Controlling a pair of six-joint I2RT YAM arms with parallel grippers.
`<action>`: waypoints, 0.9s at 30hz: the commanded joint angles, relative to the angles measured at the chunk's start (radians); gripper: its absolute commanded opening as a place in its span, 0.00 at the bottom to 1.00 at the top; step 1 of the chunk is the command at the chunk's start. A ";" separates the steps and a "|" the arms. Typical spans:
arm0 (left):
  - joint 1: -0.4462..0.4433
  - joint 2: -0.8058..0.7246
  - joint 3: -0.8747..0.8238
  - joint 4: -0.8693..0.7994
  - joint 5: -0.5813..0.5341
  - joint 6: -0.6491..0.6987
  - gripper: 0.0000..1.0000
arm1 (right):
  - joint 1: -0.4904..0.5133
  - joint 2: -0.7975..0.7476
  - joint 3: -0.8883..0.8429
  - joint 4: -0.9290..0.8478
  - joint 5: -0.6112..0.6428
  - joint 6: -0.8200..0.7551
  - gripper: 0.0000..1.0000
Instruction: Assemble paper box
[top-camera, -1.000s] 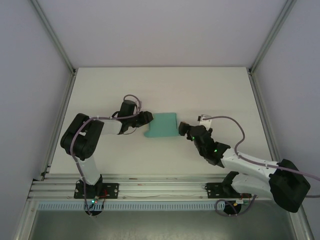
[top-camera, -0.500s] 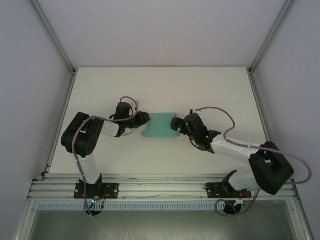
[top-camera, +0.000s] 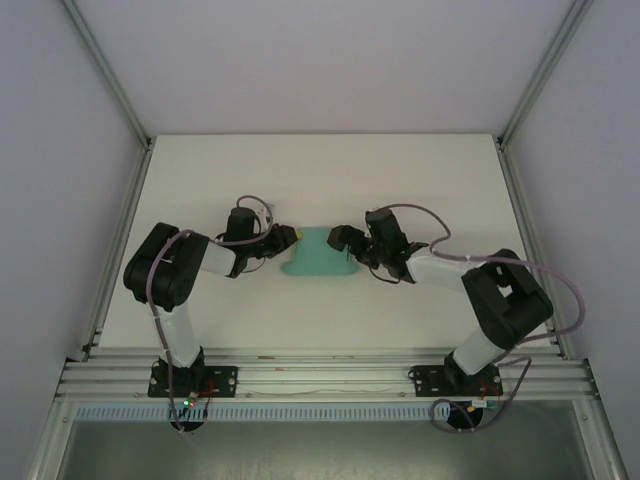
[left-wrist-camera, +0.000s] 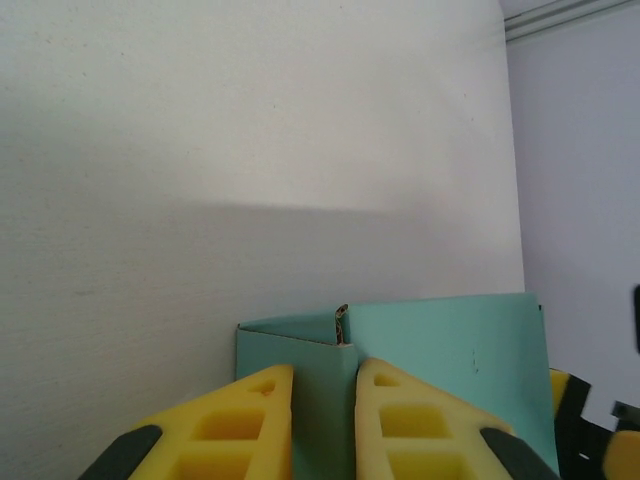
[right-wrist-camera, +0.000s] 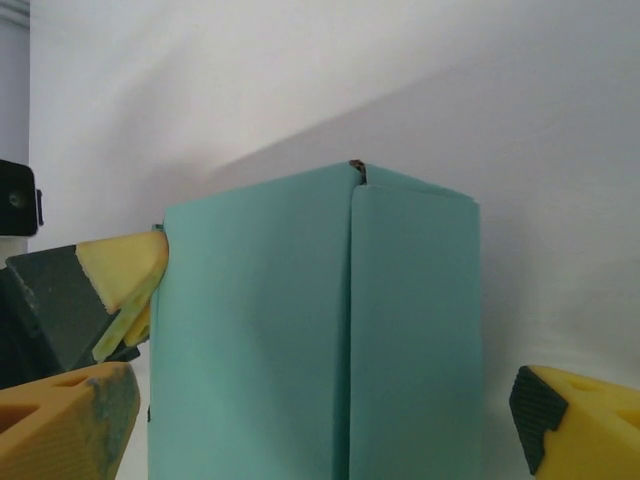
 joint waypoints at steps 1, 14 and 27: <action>0.010 0.068 -0.054 -0.151 -0.038 0.010 0.18 | -0.021 0.061 0.020 0.068 -0.131 0.059 0.91; 0.011 0.061 -0.038 -0.154 -0.018 0.028 0.19 | -0.023 0.098 0.022 0.275 -0.244 0.137 0.67; 0.010 -0.145 0.065 -0.233 0.003 0.126 0.88 | -0.024 -0.018 0.005 0.189 -0.186 0.130 0.42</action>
